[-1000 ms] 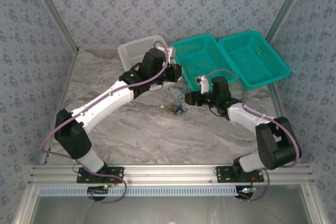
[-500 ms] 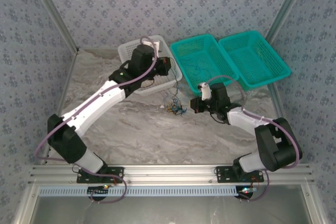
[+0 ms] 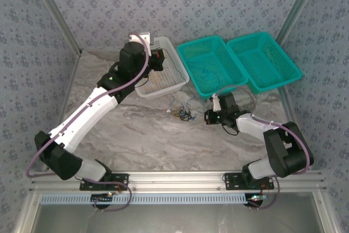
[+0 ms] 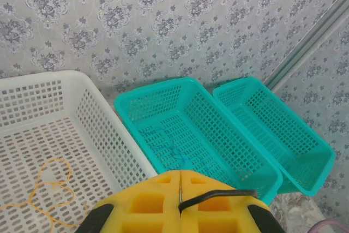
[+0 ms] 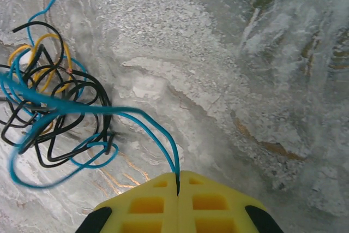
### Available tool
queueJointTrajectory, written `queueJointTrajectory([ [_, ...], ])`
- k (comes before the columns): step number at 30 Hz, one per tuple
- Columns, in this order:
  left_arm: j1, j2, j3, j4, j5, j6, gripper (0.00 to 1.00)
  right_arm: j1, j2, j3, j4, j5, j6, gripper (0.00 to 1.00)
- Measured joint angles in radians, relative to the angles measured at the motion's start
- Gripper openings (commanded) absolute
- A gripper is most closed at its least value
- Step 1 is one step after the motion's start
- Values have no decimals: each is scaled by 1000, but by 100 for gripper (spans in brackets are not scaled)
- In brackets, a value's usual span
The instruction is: Untangle the cables
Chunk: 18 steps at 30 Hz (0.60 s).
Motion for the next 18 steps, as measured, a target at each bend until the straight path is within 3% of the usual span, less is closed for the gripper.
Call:
queueJointTrajectory([
  [18,88,-82,151,-103,-223,91,0,-66,-23,0,-196,261,92,0],
])
